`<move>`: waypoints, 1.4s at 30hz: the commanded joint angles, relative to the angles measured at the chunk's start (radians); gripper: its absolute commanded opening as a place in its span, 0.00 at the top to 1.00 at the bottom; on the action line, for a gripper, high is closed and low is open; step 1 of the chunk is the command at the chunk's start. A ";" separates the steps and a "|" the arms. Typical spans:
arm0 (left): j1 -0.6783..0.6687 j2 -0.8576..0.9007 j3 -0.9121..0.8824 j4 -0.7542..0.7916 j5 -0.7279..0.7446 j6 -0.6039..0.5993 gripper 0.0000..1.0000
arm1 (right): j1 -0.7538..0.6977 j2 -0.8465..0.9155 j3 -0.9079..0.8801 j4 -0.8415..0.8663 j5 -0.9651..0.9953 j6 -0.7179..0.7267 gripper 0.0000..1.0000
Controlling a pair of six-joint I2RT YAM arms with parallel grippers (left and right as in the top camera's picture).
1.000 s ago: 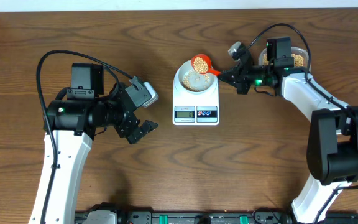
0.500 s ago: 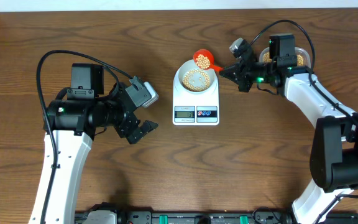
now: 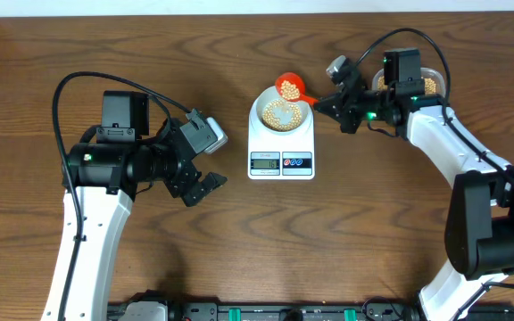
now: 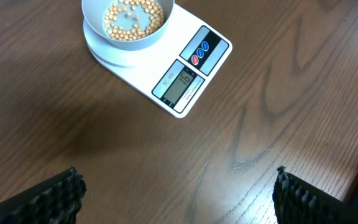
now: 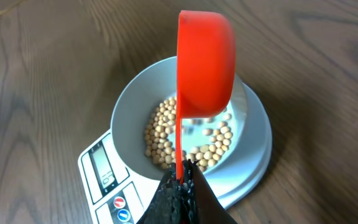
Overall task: Scoop item into bowl and weigh 50g on scale
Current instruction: 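Tilt the red scoop over the white bowl to pour soybeans, then shake the tilted scoop above the bowl to empty remaining beans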
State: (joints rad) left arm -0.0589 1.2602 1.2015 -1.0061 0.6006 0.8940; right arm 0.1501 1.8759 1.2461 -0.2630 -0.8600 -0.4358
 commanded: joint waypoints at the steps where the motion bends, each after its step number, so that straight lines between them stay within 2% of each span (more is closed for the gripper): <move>1: 0.005 -0.006 0.027 -0.002 0.017 -0.001 0.01 | 0.016 -0.040 -0.004 -0.011 0.048 -0.019 0.99; 9: 0.005 -0.006 0.027 -0.002 0.017 -0.001 0.01 | 0.019 -0.061 -0.004 -0.010 0.008 -0.018 0.99; 15: 0.005 -0.006 0.027 -0.002 0.017 -0.001 0.01 | 0.022 -0.071 -0.004 -0.027 0.081 -0.039 0.99; 26: 0.005 -0.006 0.027 -0.002 0.017 -0.001 0.01 | 0.022 -0.106 -0.004 -0.031 0.071 -0.041 0.99; 31: 0.005 -0.006 0.027 -0.002 0.017 -0.001 0.01 | 0.032 -0.103 -0.004 -0.065 0.129 -0.101 0.99; 42: 0.005 -0.006 0.027 -0.002 0.017 -0.001 0.01 | 0.040 -0.107 -0.004 -0.066 0.160 -0.104 0.99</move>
State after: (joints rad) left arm -0.0589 1.2602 1.2015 -1.0061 0.6006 0.8940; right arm 0.1818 1.7939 1.2461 -0.3286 -0.7143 -0.5243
